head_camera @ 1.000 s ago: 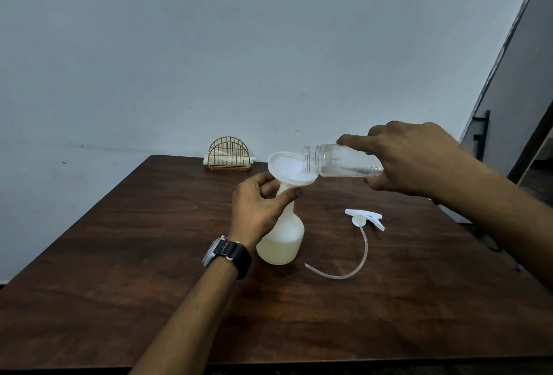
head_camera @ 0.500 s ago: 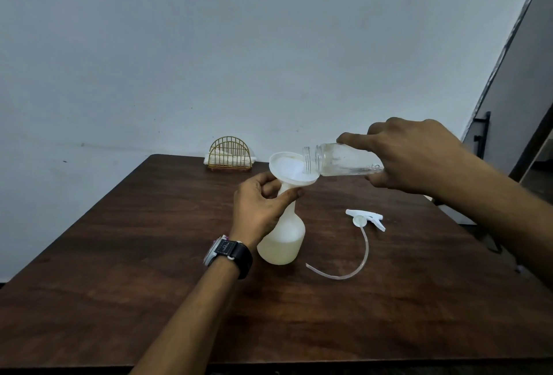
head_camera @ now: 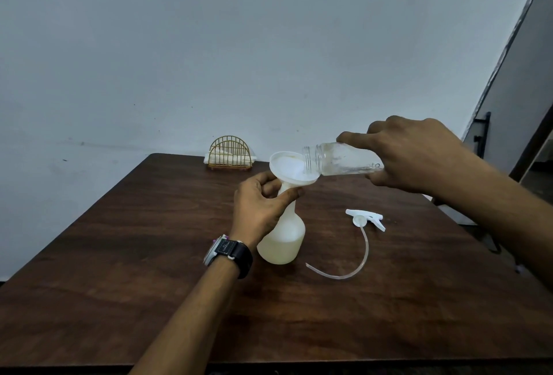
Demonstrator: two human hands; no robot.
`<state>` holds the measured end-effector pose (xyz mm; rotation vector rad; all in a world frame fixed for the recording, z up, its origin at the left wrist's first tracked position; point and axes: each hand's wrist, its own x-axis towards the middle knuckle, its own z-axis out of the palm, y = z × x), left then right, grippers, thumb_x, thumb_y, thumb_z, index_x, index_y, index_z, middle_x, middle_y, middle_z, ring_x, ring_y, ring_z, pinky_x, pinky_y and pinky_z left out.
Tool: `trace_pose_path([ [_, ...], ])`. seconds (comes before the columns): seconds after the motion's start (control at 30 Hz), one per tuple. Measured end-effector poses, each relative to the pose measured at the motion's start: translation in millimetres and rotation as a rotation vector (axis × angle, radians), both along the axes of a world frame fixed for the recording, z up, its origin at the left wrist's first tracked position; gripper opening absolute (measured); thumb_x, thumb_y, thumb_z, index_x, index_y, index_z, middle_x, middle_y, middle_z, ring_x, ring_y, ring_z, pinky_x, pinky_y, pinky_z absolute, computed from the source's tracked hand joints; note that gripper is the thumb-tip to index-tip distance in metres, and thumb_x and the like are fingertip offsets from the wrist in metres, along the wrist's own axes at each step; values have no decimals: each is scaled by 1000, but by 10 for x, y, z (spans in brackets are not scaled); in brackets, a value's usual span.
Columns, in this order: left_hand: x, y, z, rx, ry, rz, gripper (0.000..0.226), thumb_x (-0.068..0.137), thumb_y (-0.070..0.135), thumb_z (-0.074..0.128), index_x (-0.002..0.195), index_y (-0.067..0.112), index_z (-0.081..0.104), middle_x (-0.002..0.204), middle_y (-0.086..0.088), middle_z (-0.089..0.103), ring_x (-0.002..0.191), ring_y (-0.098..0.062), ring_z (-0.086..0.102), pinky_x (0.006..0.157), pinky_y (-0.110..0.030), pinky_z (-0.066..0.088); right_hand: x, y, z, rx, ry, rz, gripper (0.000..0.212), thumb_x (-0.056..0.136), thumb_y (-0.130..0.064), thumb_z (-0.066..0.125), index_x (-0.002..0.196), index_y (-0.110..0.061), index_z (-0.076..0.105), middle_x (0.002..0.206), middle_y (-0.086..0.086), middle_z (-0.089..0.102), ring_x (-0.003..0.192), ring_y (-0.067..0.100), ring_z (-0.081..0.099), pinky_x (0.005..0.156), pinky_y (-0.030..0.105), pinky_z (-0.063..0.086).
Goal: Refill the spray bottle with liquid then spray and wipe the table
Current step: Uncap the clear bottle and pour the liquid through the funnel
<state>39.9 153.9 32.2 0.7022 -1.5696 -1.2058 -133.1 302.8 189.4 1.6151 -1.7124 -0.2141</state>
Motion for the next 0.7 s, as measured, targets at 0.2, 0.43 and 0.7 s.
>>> trace_pose_path([
  [0.2, 0, 6, 0, -11, 12, -9, 44, 78, 22, 92, 118, 24, 73, 106, 6, 82, 102, -4, 76, 95, -38, 61, 1, -5, -16, -7, 2, 18, 65, 93, -37, 62, 149, -49, 30, 116, -8, 62, 106, 20, 58, 57, 31, 39],
  [0.43, 14, 29, 5, -18, 24, -10, 48, 78, 20, 92, 122, 18, 73, 107, 6, 81, 103, 0, 75, 91, -28, 59, 54, -24, 2, -34, 20, 47, 69, 94, -33, 65, 151, -49, 30, 123, -6, 61, 114, 21, 56, 57, 30, 32],
  [0.7, 24, 39, 16, -25, 25, -18, 49, 79, 20, 91, 124, 17, 73, 108, 6, 81, 103, 0, 75, 91, -28, 59, 54, -130, 16, -51, 53, 162, 74, 77, -13, 81, 141, -39, 57, 106, 4, 70, 91, 30, 61, 68, 34, 39],
])
